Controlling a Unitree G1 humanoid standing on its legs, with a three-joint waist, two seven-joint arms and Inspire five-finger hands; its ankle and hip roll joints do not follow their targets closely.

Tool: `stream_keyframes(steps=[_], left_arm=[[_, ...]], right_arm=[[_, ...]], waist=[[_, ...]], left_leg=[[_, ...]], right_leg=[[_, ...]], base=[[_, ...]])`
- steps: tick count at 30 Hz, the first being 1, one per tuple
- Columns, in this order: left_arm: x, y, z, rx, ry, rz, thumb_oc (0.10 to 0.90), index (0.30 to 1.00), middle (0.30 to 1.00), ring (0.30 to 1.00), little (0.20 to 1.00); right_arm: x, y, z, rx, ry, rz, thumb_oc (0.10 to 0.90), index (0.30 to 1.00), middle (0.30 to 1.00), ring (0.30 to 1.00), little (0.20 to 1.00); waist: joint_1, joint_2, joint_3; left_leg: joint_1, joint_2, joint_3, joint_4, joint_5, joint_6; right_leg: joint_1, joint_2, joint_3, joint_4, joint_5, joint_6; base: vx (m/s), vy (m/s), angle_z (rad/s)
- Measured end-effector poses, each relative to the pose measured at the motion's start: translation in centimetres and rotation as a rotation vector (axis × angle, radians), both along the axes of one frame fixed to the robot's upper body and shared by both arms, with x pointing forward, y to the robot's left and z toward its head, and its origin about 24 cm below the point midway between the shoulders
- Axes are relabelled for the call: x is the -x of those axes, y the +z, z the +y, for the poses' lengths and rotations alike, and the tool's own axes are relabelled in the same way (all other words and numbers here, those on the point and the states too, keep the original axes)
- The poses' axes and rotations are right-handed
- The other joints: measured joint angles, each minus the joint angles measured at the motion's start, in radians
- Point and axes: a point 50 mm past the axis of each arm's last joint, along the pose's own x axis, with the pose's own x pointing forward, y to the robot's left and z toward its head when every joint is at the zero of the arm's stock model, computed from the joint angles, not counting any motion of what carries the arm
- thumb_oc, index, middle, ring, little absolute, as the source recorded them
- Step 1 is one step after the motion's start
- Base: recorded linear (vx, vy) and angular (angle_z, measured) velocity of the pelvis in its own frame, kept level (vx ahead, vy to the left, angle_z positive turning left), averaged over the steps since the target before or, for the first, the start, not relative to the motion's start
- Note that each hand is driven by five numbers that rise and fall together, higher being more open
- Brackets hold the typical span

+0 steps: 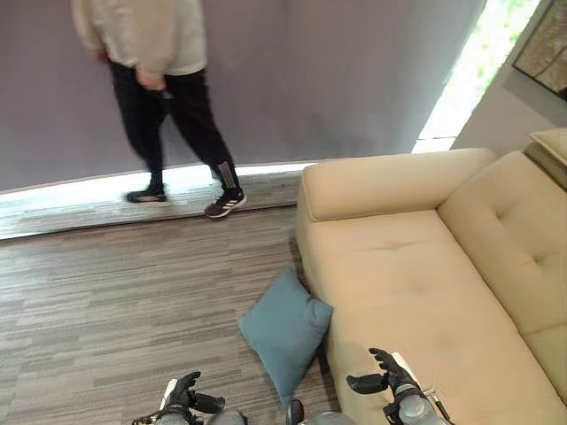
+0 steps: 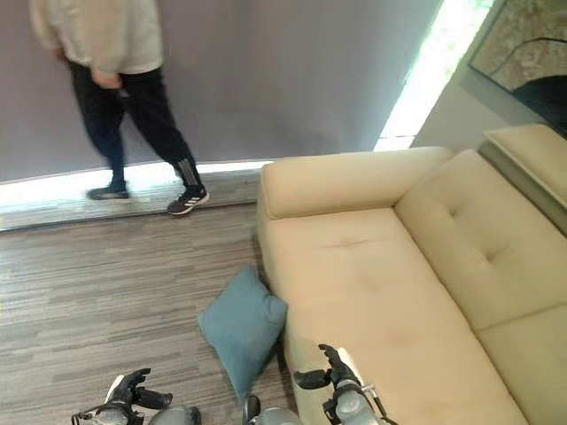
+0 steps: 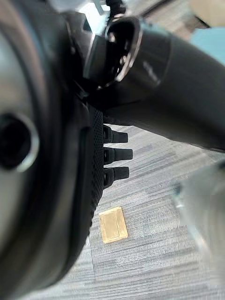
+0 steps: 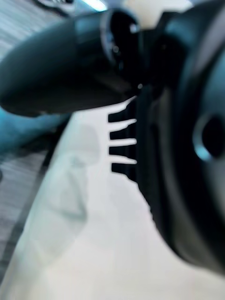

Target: Pick up all the scattered cushions and arrange them neatly on the sofa.

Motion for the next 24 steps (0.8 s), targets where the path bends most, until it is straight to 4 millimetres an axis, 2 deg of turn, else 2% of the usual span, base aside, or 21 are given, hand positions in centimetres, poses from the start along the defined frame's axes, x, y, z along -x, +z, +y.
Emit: stream_keyframes(steps=[1,2,3,5,6,7,8,9,10,11,12,13,14,16,18,19,20,21,22,24], left_arm=[[0.1,0.0,0.1,-0.003,0.001,0.003,0.800,0.900,0.900,0.900,0.900],[0.5,-0.1,0.1,-0.003,0.003,0.013,0.800,0.900,0.900,0.900,0.900],[0.3,-0.2,-0.3,0.007,0.000,0.011,0.800,0.900,0.900,0.900,0.900],[0.1,-0.4,-0.8,0.009,-0.032,0.021,0.800,0.900,0.900,0.900,0.900],[0.2,-0.7,-1.6,0.024,-0.041,0.039,0.800,0.900,0.900,0.900,0.900],[0.4,-0.9,-2.1,0.031,-0.050,0.048,0.800,0.900,0.900,0.900,0.900],[0.4,-0.9,-2.3,0.032,-0.067,0.044,0.800,0.900,0.900,0.900,0.900],[0.1,-0.7,-1.9,0.012,-0.082,0.038,0.800,0.900,0.900,0.900,0.900],[-0.2,-0.6,-1.7,0.006,-0.087,0.035,0.800,0.900,0.900,0.900,0.900],[-0.2,-0.5,-1.5,0.000,-0.088,0.037,0.800,0.900,0.900,0.900,0.900],[-0.9,-0.1,-0.8,-0.019,-0.092,0.019,0.800,0.900,0.900,0.900,0.900],[-1.2,0.1,-0.4,-0.032,-0.092,0.008,0.800,0.900,0.900,0.900,0.900],[-2.2,0.8,0.4,-0.060,-0.091,-0.026,0.800,0.900,0.900,0.900,0.900],[-2.6,1.2,1.0,-0.081,-0.089,-0.046,0.800,0.900,0.900,0.900,0.900],[-2.2,1.3,1.7,-0.092,-0.058,-0.047,0.800,0.900,0.900,0.900,0.900],[-2.1,1.5,2.6,-0.111,-0.033,-0.053,0.800,0.900,0.900,0.900,0.900],[-2.0,1.6,3.0,-0.128,-0.027,-0.053,0.800,0.900,0.900,0.900,0.900],[-1.7,1.6,3.2,-0.133,-0.018,-0.050,0.800,0.900,0.900,0.900,0.900],[-0.4,1.2,3.4,-0.124,0.019,-0.029,0.800,0.900,0.900,0.900,0.900],[-0.2,1.1,3.1,-0.109,0.028,-0.025,0.800,0.900,0.900,0.900,0.900]], right_arm=[[0.1,0.0,-0.2,0.006,-0.003,0.003,0.800,0.900,0.900,0.900,0.900],[0.1,0.1,-0.6,0.013,-0.010,0.003,0.800,0.900,0.900,0.900,0.900],[-0.2,0.3,-0.9,0.026,-0.014,-0.007,0.800,0.900,0.900,0.900,0.900],[0.0,0.3,-1.4,0.045,-0.021,-0.003,0.800,0.900,0.900,0.900,0.900],[0.8,0.0,-2.2,0.058,-0.052,0.023,0.800,0.900,0.900,0.900,0.900],[1.0,0.0,-2.5,0.069,-0.056,0.033,0.800,0.900,0.900,0.900,0.900],[1.1,0.0,-2.6,0.072,-0.052,0.036,0.800,0.900,0.900,0.900,0.900],[1.4,-0.4,-1.7,0.048,-0.048,0.044,0.800,0.900,0.900,0.900,0.900],[1.2,-0.5,-1.2,0.036,-0.043,0.039,0.800,0.900,0.900,0.900,0.900],[1.0,-0.5,-0.7,0.024,-0.036,0.036,0.800,0.900,0.900,0.900,0.900],[0.8,-0.6,0.5,0.003,-0.010,0.034,0.800,0.900,0.900,0.900,0.900],[0.2,-0.5,1.2,-0.013,0.008,0.018,0.800,0.900,0.900,0.900,0.900],[-0.7,-0.1,2.2,-0.042,0.024,-0.015,0.800,0.900,0.900,0.900,0.900],[-1.0,0.0,2.9,-0.064,0.034,-0.023,0.800,0.900,0.900,0.900,0.900],[-1.6,0.3,3.6,-0.084,0.058,-0.045,0.800,0.900,0.900,0.900,0.900],[-2.4,0.8,4.0,-0.095,0.074,-0.086,0.800,0.900,0.900,0.900,0.900],[-2.6,1.0,4.0,-0.097,0.079,-0.099,0.800,0.900,0.900,0.900,0.900],[-2.9,1.2,4.3,-0.103,0.079,-0.108,0.800,0.900,0.900,0.900,0.900],[-4.5,2.3,5.3,-0.121,0.118,-0.168,0.800,0.900,0.900,0.900,0.900],[-4.7,2.7,5.6,-0.140,0.124,-0.202,0.800,0.900,0.900,0.900,0.900]], waist=[[-0.004,0.001,0.001],[0.004,0.011,-0.003],[0.004,0.025,0.005],[0.001,0.042,0.012],[-0.011,0.069,0.005],[-0.009,0.091,-0.002],[-0.011,0.104,-0.001],[-0.017,0.070,-0.010],[-0.017,0.064,-0.008],[-0.016,0.061,-0.003],[-0.012,0.038,0.007],[0.011,0.035,0.023],[0.021,0.041,0.057],[0.045,0.043,0.067],[0.062,0.041,0.075],[0.057,0.037,0.091],[0.062,0.028,0.095],[0.068,0.016,0.101],[0.086,0.008,0.109],[0.080,0.007,0.109]], left_leg=[[0.000,0.015,-0.034,-0.031,0.009,-0.014],[0.024,0.023,-0.185,-0.137,0.024,-0.042],[0.021,0.014,-0.282,-0.191,0.042,-0.060],[0.012,-0.012,-0.316,-0.179,0.044,-0.060],[0.009,-0.029,-0.282,-0.162,0.044,-0.033],[0.009,-0.033,-0.268,-0.148,0.039,-0.026],[0.010,-0.038,-0.246,-0.143,0.109,-0.013],[0.012,-0.083,-0.197,-0.141,0.099,0.022],[0.012,-0.099,-0.168,-0.147,0.112,0.046],[0.012,-0.110,-0.144,-0.149,0.124,0.052],[0.013,-0.141,-0.092,-0.146,0.122,0.079],[0.014,-0.139,-0.049,-0.147,0.122,0.086],[0.015,-0.146,-0.021,-0.141,0.116,0.109],[0.030,-0.149,0.019,-0.147,0.106,0.132],[0.055,-0.148,0.051,-0.163,0.091,0.153],[0.066,-0.145,0.056,-0.176,0.105,0.138],[0.068,-0.147,0.072,-0.182,0.108,0.134],[0.072,-0.147,0.101,-0.183,0.111,0.130],[0.076,-0.124,0.149,-0.186,0.105,0.118],[0.049,-0.110,0.143,-0.177,0.112,0.107]], right_leg=[[0.005,0.008,0.014,-0.013,0.012,-0.007],[0.016,0.028,0.069,-0.052,0.033,-0.001],[0.029,0.036,0.104,-0.084,0.046,0.018],[0.038,0.035,0.117,-0.093,0.050,0.024],[0.046,0.030,0.125,-0.094,0.050,0.023],[0.046,0.033,0.134,-0.083,0.025,0.033],[0.028,0.023,0.138,-0.044,0.005,0.050],[-0.020,-0.027,0.176,0.003,-0.018,0.069],[-0.044,-0.046,0.187,0.033,-0.016,0.085],[-0.058,-0.069,0.181,0.062,-0.033,0.105],[-0.099,-0.113,0.180,0.102,-0.027,0.125],[-0.124,-0.130,0.142,0.130,-0.030,0.128],[-0.137,-0.169,0.052,0.148,-0.045,0.132],[-0.125,-0.225,-0.086,0.138,-0.042,0.135],[-0.109,-0.211,-0.102,0.163,-0.051,0.177],[-0.109,-0.167,-0.094,0.202,-0.061,0.185],[-0.109,-0.146,-0.101,0.196,-0.080,0.166],[-0.112,-0.149,-0.135,0.177,-0.068,0.128],[-0.120,-0.152,-0.205,0.144,-0.044,0.082],[-0.109,-0.131,-0.230,0.094,-0.021,0.090]], base=[[0.15,0.300,-0.76],[0.25,0.591,-1.08],[0.20,0.494,-1.13],[0.13,0.403,-0.57],[0.09,0.407,-0.41],[0.05,0.372,-0.55],[0.02,0.371,-0.73],[-0.03,0.342,-0.80],[-0.08,0.309,-0.72],[-0.12,0.300,-0.74],[-0.10,0.275,-0.91],[-0.06,0.300,-1.07],[-0.01,0.276,-0.81],[-0.01,0.228,-0.70],[-0.05,0.153,-0.60],[-0.08,0.117,-0.30],[-0.01,0.045,-0.30],[-0.09,-0.010,-0.86],[-0.04,-0.048,-0.96],[-0.12,0.001,-0.37]])
